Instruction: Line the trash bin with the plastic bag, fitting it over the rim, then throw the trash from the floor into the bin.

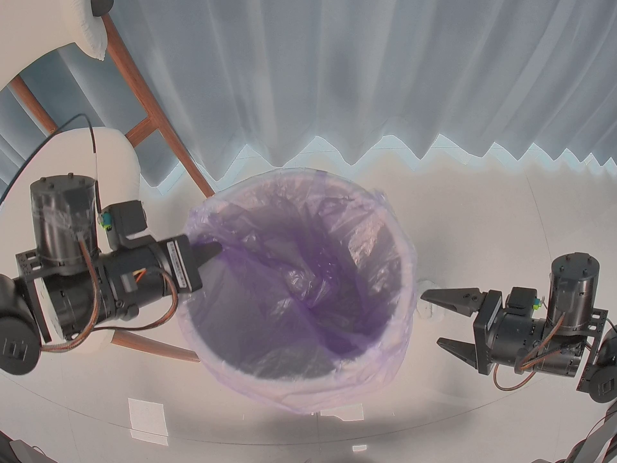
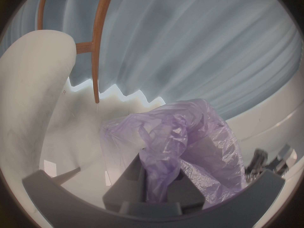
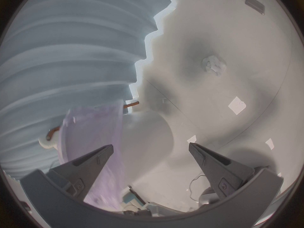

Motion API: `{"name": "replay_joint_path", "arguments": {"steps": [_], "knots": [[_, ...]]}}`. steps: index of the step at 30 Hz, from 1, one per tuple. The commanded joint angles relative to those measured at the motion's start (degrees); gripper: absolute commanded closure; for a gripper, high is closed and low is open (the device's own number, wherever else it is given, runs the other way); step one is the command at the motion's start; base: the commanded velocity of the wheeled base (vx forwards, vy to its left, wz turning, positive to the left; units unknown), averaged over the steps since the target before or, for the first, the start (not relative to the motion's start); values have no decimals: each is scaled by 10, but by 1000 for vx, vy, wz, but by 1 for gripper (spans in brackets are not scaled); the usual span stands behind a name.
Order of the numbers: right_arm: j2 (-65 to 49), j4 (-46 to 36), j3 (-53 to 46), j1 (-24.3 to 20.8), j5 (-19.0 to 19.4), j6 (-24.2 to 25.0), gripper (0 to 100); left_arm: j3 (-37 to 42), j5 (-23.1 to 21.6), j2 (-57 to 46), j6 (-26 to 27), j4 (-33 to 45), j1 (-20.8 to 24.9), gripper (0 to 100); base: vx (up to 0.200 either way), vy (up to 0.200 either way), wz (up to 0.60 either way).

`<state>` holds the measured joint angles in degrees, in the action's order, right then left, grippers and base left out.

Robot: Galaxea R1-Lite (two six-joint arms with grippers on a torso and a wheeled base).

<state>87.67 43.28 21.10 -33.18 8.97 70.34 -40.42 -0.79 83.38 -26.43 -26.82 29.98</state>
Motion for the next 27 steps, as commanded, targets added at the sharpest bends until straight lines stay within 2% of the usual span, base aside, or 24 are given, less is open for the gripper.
{"name": "replay_joint_path", "arguments": {"steps": [1, 4, 13, 18, 23, 27], "knots": [[-50, -7, -48, -7, -2, -77, 0, -131, 48, 65, -76, 68, 13, 100, 0, 0, 0], [-50, -13, -21, -13, -3, -94, 0, -163, 59, 80, -107, 80, 32, 100, 0, 0, 0], [-58, -1, 28, -42, -2, -93, 0, -161, 62, 89, -107, 80, 34, 100, 0, 0, 0], [-71, 4, 24, -76, 0, -96, 0, -162, 62, 89, -107, 79, 34, 100, 0, 0, 0], [-68, 1, 29, -82, 1, -97, 0, -163, 63, 89, -106, 77, 39, 100, 0, 0, 0], [-83, -4, 10, -112, 0, -100, 0, -164, 63, 89, -106, 77, 39, 100, 0, 0, 0]]}}
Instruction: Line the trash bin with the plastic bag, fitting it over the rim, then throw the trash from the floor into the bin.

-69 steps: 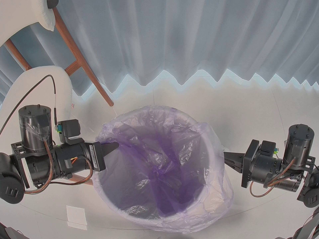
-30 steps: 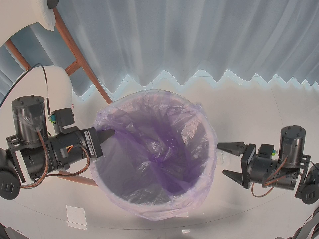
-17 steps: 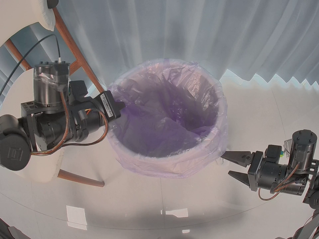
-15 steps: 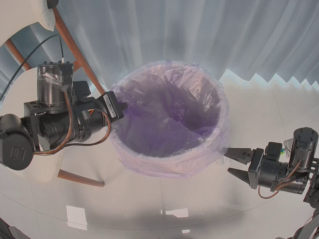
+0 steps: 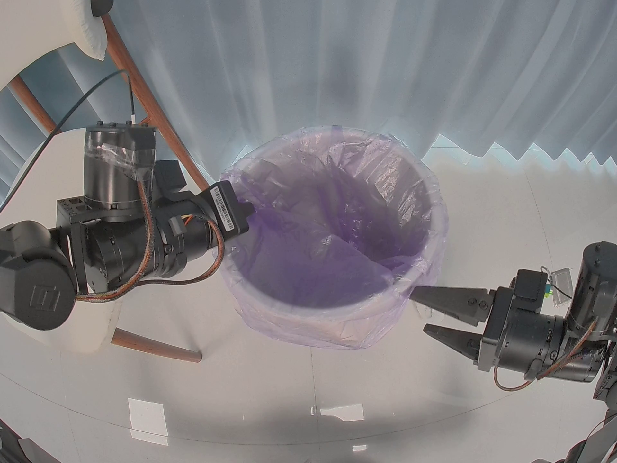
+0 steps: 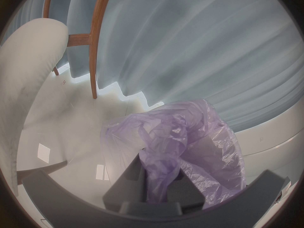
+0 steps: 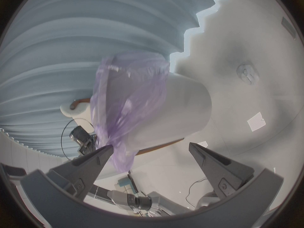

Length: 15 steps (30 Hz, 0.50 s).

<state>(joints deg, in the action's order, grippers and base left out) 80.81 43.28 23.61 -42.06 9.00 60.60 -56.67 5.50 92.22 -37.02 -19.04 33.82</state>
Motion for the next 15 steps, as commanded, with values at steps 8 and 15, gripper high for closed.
{"name": "replay_joint_path", "arguments": {"steps": [8, 15], "knots": [[-48, -1, -98, -48, 1, -67, 0, -4, 5, 2, 1, -1, 0, 100, 0, 0, 0], [-24, 2, -65, -46, 1, -66, 0, -4, 5, 2, 1, -1, 1, 100, 0, 0, 0]]}}
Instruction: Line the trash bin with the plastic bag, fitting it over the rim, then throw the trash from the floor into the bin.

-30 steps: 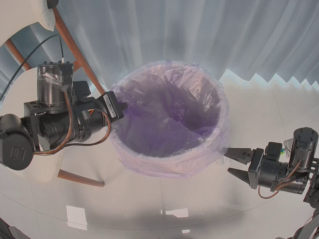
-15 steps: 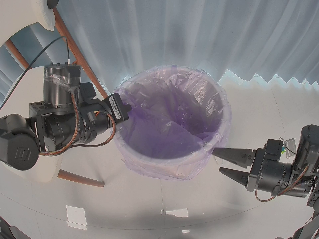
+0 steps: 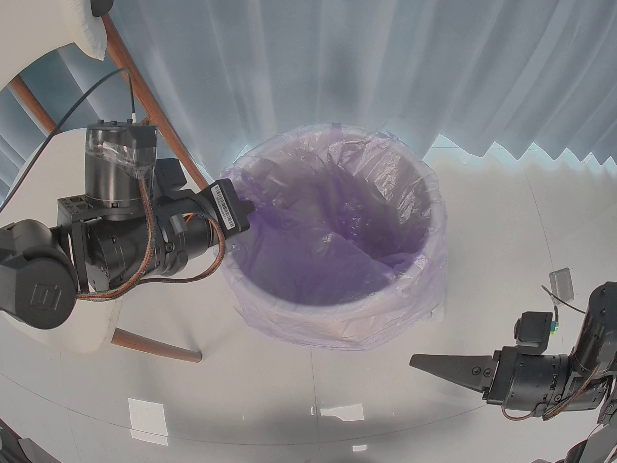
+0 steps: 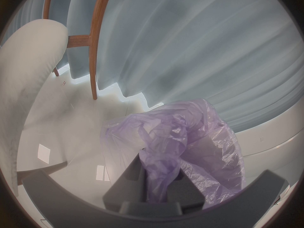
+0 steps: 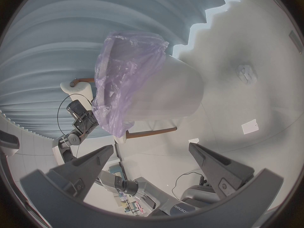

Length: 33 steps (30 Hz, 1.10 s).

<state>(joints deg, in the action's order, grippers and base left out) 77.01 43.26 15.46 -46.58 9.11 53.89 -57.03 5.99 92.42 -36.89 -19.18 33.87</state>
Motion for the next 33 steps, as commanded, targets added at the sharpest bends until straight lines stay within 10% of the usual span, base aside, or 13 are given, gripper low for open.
{"name": "replay_joint_path", "arguments": {"steps": [1, 33], "knots": [[20, 4, 22, 0, 0, 1, 0, 1, 0, 0, 0, 0, 1, 100, 0, 0, 0], [171, 6, 87, 46, -8, 2, 0, 0, 1, -8, 0, -6, 0, 100, 0, 0, 0]]}}
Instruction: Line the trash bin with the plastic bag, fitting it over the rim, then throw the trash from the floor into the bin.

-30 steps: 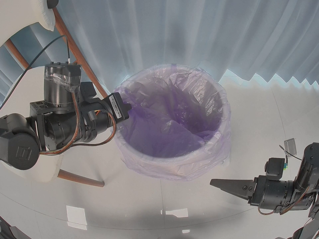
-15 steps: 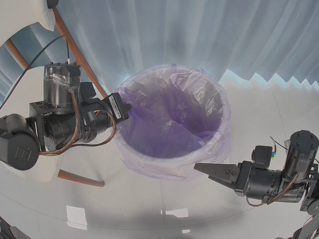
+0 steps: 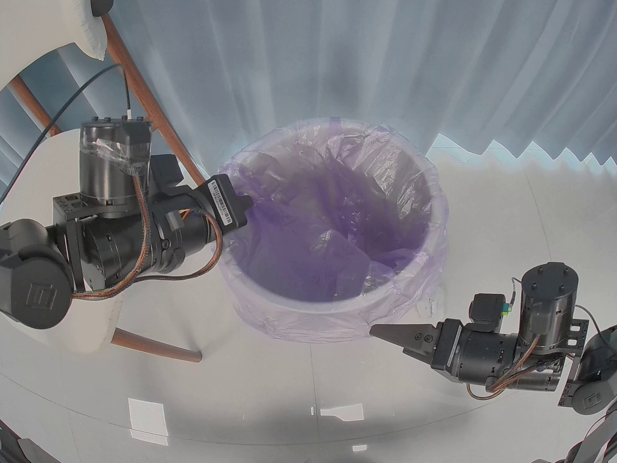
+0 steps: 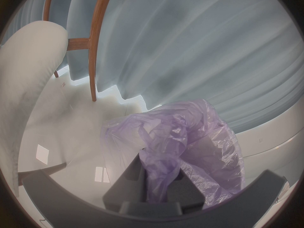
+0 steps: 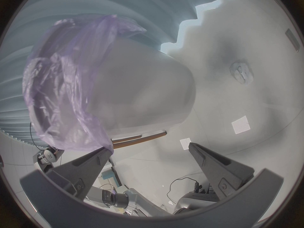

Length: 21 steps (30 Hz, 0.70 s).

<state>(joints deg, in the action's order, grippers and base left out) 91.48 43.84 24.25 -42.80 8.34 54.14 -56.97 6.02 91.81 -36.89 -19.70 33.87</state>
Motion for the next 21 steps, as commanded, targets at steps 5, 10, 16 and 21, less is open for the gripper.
{"name": "replay_joint_path", "arguments": {"steps": [5, 10, 16, 21], "knots": [[43, 2, -3, 9, -3, 2, 0, -1, 0, -2, 0, -1, 0, 100, 0, 0, 0], [66, 5, -3, 9, -3, 2, 0, -3, 0, -2, 1, -1, 0, 100, 0, 0, 0], [85, 48, -18, 11, -4, 4, 0, -3, 0, -2, 1, -13, 0, 100, 0, 0, 0], [85, 95, -75, 25, -4, 3, 0, -2, 0, -2, 1, -14, 0, 100, 0, 0, 0]]}}
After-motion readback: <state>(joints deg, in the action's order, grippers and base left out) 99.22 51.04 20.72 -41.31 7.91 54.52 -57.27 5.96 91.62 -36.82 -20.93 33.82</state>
